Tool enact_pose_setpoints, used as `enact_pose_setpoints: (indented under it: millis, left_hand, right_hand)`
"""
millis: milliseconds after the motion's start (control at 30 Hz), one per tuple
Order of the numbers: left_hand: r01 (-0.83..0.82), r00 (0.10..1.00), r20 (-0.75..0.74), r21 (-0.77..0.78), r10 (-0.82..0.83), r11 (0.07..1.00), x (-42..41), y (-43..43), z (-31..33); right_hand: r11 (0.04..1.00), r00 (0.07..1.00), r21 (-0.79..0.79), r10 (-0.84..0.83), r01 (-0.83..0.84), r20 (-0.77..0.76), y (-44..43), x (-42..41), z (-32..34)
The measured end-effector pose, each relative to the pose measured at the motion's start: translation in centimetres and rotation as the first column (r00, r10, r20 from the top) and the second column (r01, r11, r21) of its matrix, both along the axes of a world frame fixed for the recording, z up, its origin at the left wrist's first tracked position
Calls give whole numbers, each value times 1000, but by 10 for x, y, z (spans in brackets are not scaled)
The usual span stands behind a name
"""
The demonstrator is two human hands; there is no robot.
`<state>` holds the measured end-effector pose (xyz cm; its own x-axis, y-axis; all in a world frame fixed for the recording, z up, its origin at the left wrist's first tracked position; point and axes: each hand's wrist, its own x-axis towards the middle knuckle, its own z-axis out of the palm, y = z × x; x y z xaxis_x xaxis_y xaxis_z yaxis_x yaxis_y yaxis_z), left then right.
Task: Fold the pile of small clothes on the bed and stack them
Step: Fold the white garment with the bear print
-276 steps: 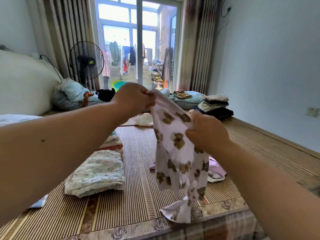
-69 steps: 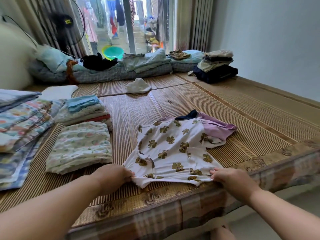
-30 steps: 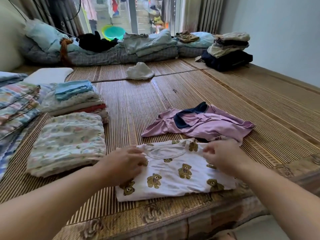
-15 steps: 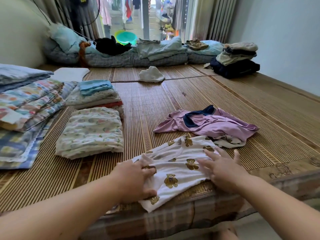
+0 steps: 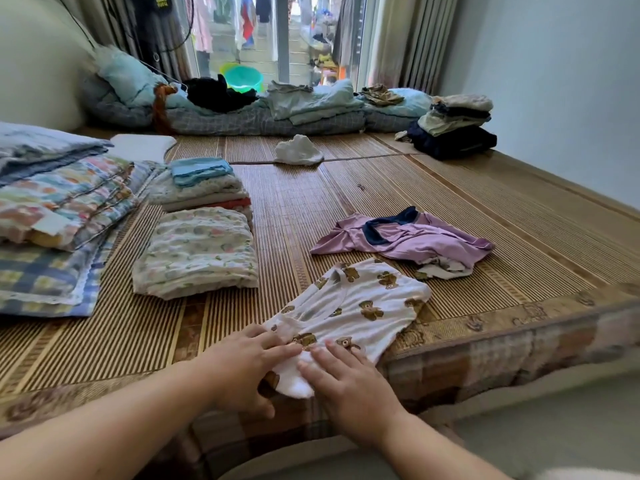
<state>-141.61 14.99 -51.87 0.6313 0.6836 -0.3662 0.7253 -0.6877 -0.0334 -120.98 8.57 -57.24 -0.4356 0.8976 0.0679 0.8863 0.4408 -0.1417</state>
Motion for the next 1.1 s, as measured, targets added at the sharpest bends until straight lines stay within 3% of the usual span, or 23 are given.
enact_pose_setpoints:
  millis: [67,133,267,433,633,733,800,900,1000,1100]
  left_hand:
    - [-2,999,40,6,2,1000,-4,1,-5]
    - [-4,995,99,26,1,1000,-6,2,-9]
    - [-26,967,254,6,24,1000,-9,3,-4]
    - [41,943,327,57,-57,998,-17,17,3]
    - [12,850,524,-116,51,993,-13,25,26]
    - [13,796,599,-158,85,987,-6,27,34]
    - [-13,775,620,-184,126,983,-2,28,38]
    - [-95,769,602,-225,215,970,2,30,39]
    - [-148,746,596,-286,297,947,6,27,39]
    - [-151,738,593,-318,321,936,9,18,42]
  right_hand:
    - [1000,997,-6,-5,4,-71,1,2,12]
    - [990,942,-138,-70,25,-327,-1,5,20]
    - [912,644,-410,-318,7,-696,-10,11,38]
    - [865,455,-494,-408,-83,-791,-13,16,43]
    - [886,379,-462,-419,-27,-825,-14,25,40]
    - [940,450,-331,-334,89,-828,-15,27,43]
    - [985,628,-74,-158,158,-762,-16,30,41]
    - [965,889,255,57,68,-454,-15,35,41]
    - [957,976,290,57,7,-211,-18,32,52]
    - [954,992,295,-16,53,-124,-26,26,60]
